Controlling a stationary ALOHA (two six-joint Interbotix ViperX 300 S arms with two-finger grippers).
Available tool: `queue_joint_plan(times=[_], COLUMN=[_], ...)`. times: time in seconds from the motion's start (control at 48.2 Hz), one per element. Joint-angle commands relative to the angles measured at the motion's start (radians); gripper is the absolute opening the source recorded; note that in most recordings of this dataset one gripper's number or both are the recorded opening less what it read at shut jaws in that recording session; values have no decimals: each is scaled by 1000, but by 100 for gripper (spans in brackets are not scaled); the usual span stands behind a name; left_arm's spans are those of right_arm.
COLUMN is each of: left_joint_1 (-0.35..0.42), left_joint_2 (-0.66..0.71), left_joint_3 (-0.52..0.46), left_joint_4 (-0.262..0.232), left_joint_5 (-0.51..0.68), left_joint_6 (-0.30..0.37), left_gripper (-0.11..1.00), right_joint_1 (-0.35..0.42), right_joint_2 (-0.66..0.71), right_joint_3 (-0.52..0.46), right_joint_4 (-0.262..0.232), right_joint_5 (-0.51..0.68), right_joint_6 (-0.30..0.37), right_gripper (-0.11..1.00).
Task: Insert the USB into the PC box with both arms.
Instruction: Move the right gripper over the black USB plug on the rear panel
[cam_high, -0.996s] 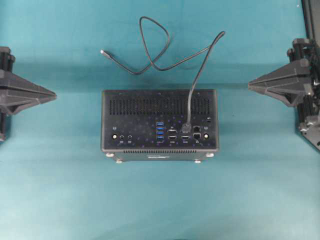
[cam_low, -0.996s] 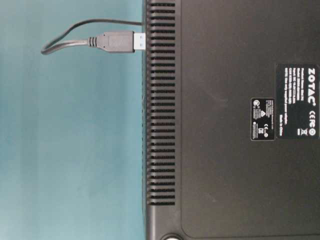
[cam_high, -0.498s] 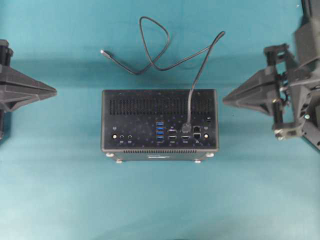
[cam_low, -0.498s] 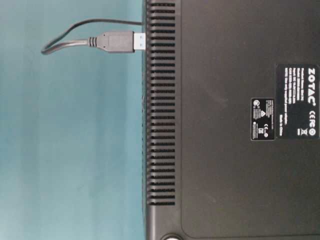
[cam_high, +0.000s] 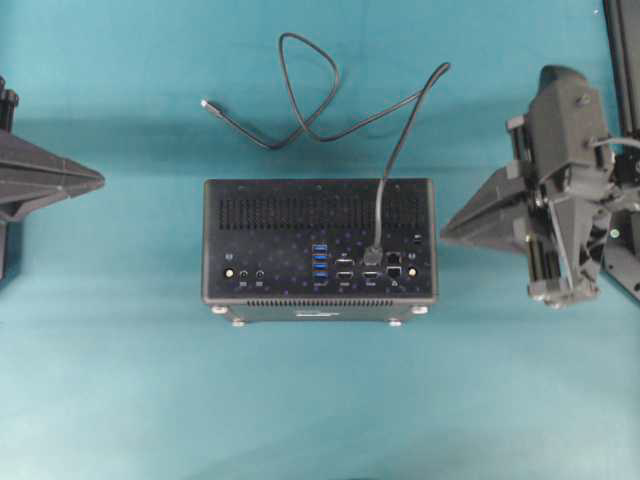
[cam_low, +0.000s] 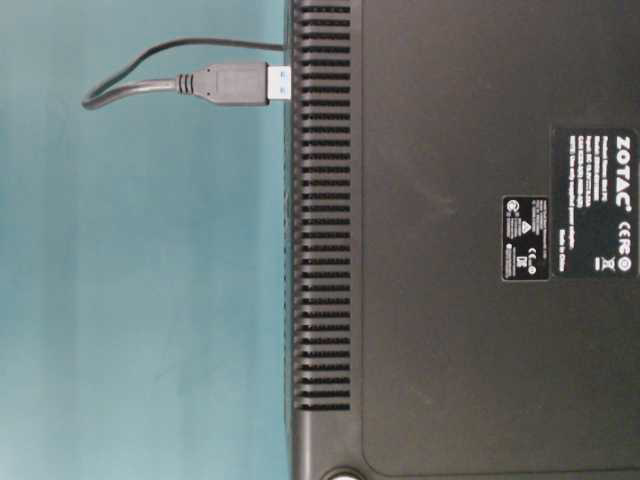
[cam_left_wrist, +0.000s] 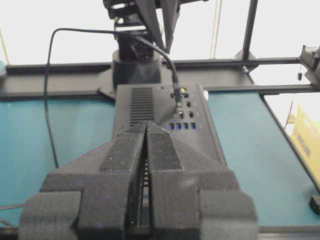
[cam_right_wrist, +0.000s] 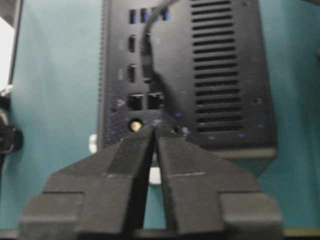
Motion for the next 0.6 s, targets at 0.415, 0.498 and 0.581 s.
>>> queue_joint_plan(times=[0.415, 0.498, 0.581], left_joint_1=[-3, -2, -3], left_joint_2=[-23, -23, -23], left_joint_3=[15, 15, 15], left_joint_4=[3, 3, 3], left_joint_5=[-54, -52, -52], left_joint_6=[-3, -5, -8], left_gripper=[0, 0, 0], right_joint_1=[-3, -3, -2], right_joint_2=[175, 209, 242], right_joint_3=[-209, -261, -330], right_joint_4=[-11, -11, -8], right_joint_5=[117, 192, 276], right_joint_6=[67, 72, 74], right_gripper=[82, 79, 79])
